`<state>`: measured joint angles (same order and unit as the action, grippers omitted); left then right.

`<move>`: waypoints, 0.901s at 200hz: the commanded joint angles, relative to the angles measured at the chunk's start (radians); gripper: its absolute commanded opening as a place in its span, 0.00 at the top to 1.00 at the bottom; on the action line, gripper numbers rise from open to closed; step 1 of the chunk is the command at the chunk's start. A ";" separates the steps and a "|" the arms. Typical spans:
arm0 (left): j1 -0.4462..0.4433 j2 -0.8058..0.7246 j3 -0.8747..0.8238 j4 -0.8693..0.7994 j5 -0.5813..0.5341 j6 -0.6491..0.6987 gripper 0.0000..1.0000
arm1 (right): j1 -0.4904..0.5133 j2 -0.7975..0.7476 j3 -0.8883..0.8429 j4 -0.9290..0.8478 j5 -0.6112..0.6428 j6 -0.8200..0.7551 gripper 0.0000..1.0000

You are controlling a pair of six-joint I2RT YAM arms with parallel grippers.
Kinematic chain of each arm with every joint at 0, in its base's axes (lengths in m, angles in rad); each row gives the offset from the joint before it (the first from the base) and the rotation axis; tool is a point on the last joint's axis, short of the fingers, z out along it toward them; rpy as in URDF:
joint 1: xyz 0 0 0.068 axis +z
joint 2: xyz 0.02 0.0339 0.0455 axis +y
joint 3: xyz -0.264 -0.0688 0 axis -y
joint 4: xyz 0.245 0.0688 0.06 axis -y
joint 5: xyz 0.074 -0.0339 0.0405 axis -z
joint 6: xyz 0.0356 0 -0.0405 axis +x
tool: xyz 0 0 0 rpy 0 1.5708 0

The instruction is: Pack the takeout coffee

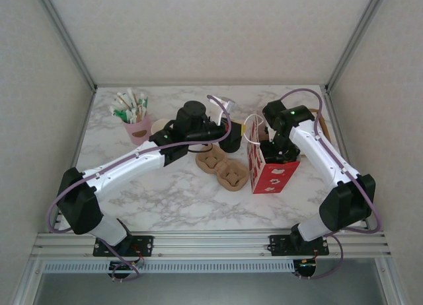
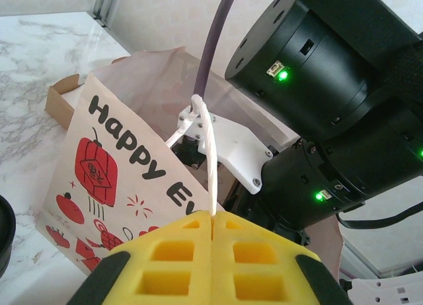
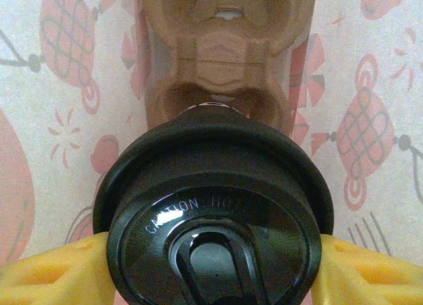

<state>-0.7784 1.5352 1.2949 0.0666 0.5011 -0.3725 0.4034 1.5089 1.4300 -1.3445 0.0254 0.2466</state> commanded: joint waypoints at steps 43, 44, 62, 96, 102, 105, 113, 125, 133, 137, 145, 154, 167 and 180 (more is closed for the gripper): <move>-0.010 0.012 0.017 -0.005 -0.009 0.012 1.00 | -0.010 0.012 -0.053 0.022 0.021 -0.006 0.32; -0.010 0.011 0.017 -0.004 -0.009 0.012 1.00 | -0.010 0.012 -0.054 0.023 0.020 -0.005 0.32; -0.010 0.012 0.017 -0.004 -0.009 0.012 1.00 | -0.009 0.010 -0.065 0.036 0.019 -0.004 0.32; -0.010 0.012 0.017 -0.004 -0.008 0.012 1.00 | -0.009 0.011 -0.083 0.059 0.005 -0.006 0.32; -0.009 0.012 0.016 -0.004 -0.009 0.012 1.00 | -0.010 0.011 -0.086 0.061 0.001 -0.006 0.32; -0.010 0.012 0.017 -0.004 -0.008 0.012 1.00 | -0.010 0.011 -0.086 0.062 0.000 -0.006 0.32; -0.010 0.012 0.017 -0.004 -0.009 0.012 1.00 | -0.009 0.012 -0.088 0.064 -0.002 -0.006 0.32; -0.010 0.012 0.016 -0.004 -0.009 0.010 1.00 | -0.010 0.011 -0.089 0.064 -0.003 -0.006 0.32; -0.010 0.012 0.017 -0.002 -0.009 0.011 1.00 | -0.010 0.011 -0.088 0.065 -0.002 -0.006 0.32; -0.010 0.011 0.017 -0.003 -0.009 0.011 1.00 | -0.010 0.012 -0.089 0.066 -0.002 -0.007 0.32; -0.010 0.012 0.017 -0.005 -0.009 0.010 1.00 | -0.010 0.012 -0.089 0.066 -0.004 -0.006 0.32; -0.010 0.012 0.015 -0.004 -0.009 0.010 1.00 | -0.010 0.011 -0.090 0.068 -0.005 -0.005 0.32; -0.010 0.011 0.015 -0.004 -0.009 0.010 1.00 | -0.009 0.011 -0.092 0.070 -0.006 -0.004 0.32; -0.010 0.011 0.015 -0.004 -0.009 0.011 1.00 | -0.010 0.011 -0.092 0.071 -0.008 -0.005 0.32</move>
<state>-0.7784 1.5364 1.2949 0.0669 0.5011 -0.3725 0.3988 1.5127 1.3514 -1.2743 0.0315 0.2466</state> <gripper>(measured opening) 0.058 0.686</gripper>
